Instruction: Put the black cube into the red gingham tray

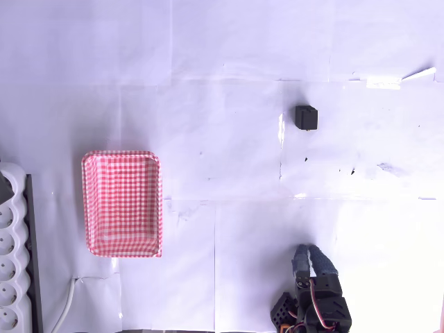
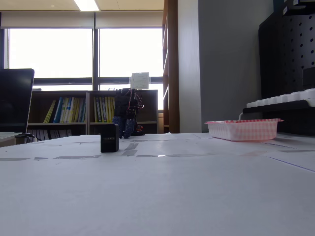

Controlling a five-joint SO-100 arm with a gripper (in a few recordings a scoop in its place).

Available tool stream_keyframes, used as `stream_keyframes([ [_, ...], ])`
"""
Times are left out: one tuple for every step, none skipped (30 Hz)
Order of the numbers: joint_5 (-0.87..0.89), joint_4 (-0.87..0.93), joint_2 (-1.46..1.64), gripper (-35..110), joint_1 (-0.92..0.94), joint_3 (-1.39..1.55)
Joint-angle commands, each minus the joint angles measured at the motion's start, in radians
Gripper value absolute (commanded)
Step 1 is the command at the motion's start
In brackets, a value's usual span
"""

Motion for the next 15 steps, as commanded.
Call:
stream_keyframes([
  [0.034,0.037,0.011,5,0.008,0.011],
  [0.074,-0.020,0.051,5,0.009,0.011],
  [0.066,-0.117,0.100,5,0.017,0.011],
  [0.043,-0.235,0.167,6,0.020,0.011],
  [0.028,-0.345,0.229,7,0.023,0.011],
  [0.026,-0.457,0.299,8,0.025,0.011],
  [0.028,-0.589,0.382,8,0.025,0.011],
  [0.028,-0.703,0.454,8,0.026,0.011],
  [0.028,-0.810,0.528,9,0.021,0.014],
  [-0.003,-1.186,0.772,10,-0.020,0.020],
  [-0.006,-1.290,0.842,11,-0.035,0.023],
  [-0.006,-1.394,0.917,12,-0.049,0.023],
  [-0.006,-1.506,0.997,12,-0.063,0.026],
  [-0.005,-1.585,1.065,14,-0.072,0.031],
  [-0.008,-1.669,1.134,15,-0.078,0.035],
])
